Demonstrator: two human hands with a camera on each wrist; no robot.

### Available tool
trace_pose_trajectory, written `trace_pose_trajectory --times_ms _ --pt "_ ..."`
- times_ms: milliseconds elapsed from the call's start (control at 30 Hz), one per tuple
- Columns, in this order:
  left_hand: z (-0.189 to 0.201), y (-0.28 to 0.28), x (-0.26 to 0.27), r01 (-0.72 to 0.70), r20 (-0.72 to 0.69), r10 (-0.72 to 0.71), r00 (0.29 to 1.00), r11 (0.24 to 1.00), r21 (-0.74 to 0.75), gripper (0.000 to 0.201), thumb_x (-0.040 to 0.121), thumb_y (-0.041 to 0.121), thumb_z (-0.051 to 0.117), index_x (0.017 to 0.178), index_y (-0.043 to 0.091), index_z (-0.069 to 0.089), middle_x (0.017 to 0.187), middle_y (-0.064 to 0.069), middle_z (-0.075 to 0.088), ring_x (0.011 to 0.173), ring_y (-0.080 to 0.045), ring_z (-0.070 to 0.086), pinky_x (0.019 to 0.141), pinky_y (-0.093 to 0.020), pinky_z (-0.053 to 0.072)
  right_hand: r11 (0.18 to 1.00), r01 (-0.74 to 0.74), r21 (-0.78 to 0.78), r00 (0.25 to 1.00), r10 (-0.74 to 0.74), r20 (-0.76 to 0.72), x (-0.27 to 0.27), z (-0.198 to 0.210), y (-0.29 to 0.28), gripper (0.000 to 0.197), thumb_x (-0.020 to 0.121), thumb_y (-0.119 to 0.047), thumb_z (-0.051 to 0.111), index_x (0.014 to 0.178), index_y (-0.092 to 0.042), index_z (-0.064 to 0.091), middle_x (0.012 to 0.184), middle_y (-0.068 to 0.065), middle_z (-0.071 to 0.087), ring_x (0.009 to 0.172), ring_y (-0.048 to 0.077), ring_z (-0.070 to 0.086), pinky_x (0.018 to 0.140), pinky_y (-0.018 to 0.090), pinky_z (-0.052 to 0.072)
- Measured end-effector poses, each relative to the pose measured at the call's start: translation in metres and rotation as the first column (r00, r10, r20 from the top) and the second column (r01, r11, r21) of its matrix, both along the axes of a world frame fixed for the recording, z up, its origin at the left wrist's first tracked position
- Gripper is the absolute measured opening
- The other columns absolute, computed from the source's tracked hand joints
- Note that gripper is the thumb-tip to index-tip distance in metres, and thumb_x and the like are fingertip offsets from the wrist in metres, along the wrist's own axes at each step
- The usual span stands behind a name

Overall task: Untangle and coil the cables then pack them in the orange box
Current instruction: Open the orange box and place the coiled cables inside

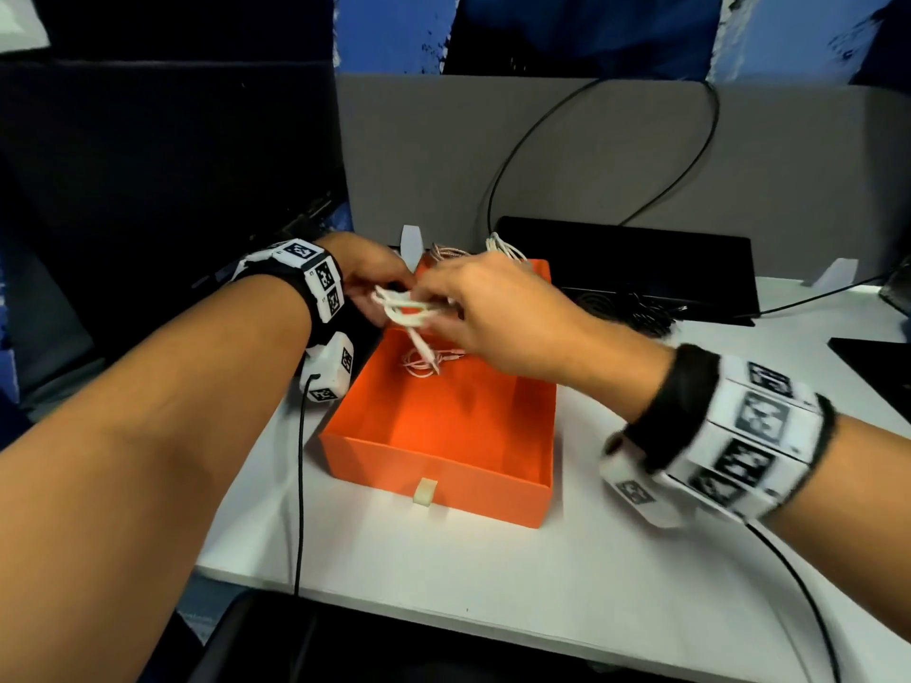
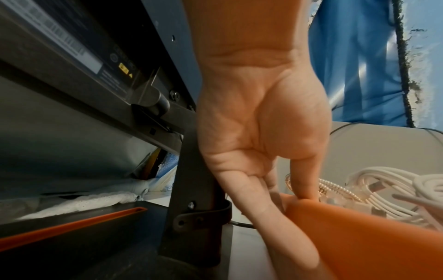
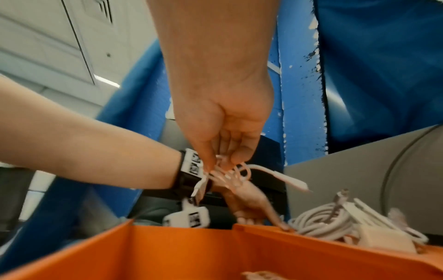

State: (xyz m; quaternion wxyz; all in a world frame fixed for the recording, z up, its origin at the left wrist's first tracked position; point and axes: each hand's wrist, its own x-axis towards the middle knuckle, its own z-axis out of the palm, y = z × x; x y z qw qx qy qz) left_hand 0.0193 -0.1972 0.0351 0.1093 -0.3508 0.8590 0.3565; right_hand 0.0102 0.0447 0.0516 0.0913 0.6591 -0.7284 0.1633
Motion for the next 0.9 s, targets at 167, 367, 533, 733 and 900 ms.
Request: trace_pose_trajectory --times_ms 167,367,533,733,900 --pt "-0.004 -0.002 -0.007 -0.059 0.048 0.056 0.997 0.997 0.056 0.045 0.107 0.04 0.048 0.115 -0.004 0.056 0.085 -0.027 0.072 0.056 -0.028 0.074 0.058 -0.038 0.062 0.939 0.108 0.326 0.971 -0.03 -0.237 0.029 -0.03 0.024 0.012 0.097 -0.012 0.056 0.09 -0.022 0.059 0.099 0.006 0.07 0.088 0.032 0.068 0.064 0.038 0.049" --pt "-0.004 -0.002 -0.01 -0.056 0.056 0.055 0.997 0.998 0.017 0.05 0.106 0.039 0.049 0.122 -0.007 0.055 0.079 -0.026 0.073 0.057 -0.029 0.074 0.061 -0.04 0.062 0.873 0.296 0.388 0.937 -0.188 -0.293 0.009 -0.045 -0.01 0.027 0.098 0.002 0.049 0.118 -0.006 0.065 0.117 0.012 0.063 0.107 0.034 0.065 0.071 0.039 0.043" --pt "-0.004 -0.004 -0.009 -0.064 0.045 0.063 0.997 0.998 0.014 0.055 0.106 0.041 0.051 0.129 -0.009 0.056 0.097 -0.028 0.071 0.07 -0.031 0.073 0.058 -0.038 0.062 0.867 0.258 0.425 0.949 -0.145 -0.281 0.01 -0.056 -0.03 0.032 0.103 -0.001 0.044 0.131 -0.003 0.058 0.125 0.015 0.058 0.113 0.037 0.063 0.077 0.041 0.046" --pt "-0.004 -0.004 -0.008 -0.055 0.035 0.054 0.998 0.998 0.023 0.055 0.105 0.041 0.052 0.13 -0.008 0.055 0.096 -0.029 0.07 0.072 -0.032 0.072 0.056 -0.037 0.063 0.874 0.199 0.443 0.961 -0.085 -0.264 0.003 -0.063 -0.03 0.028 0.097 -0.002 0.047 0.118 -0.005 0.065 0.121 0.014 0.065 0.095 0.031 0.067 0.067 0.035 0.045" --pt "-0.007 -0.007 -0.009 -0.036 0.032 0.035 0.999 0.999 0.034 0.053 0.106 0.04 0.05 0.125 -0.008 0.058 0.089 -0.026 0.071 0.072 -0.031 0.071 0.06 -0.036 0.062 0.953 0.284 0.106 0.947 -0.26 -0.19 -0.014 -0.016 -0.023 0.026 0.102 -0.029 0.047 0.114 -0.017 0.067 0.106 0.014 0.071 0.094 0.038 0.069 0.067 0.035 0.043"
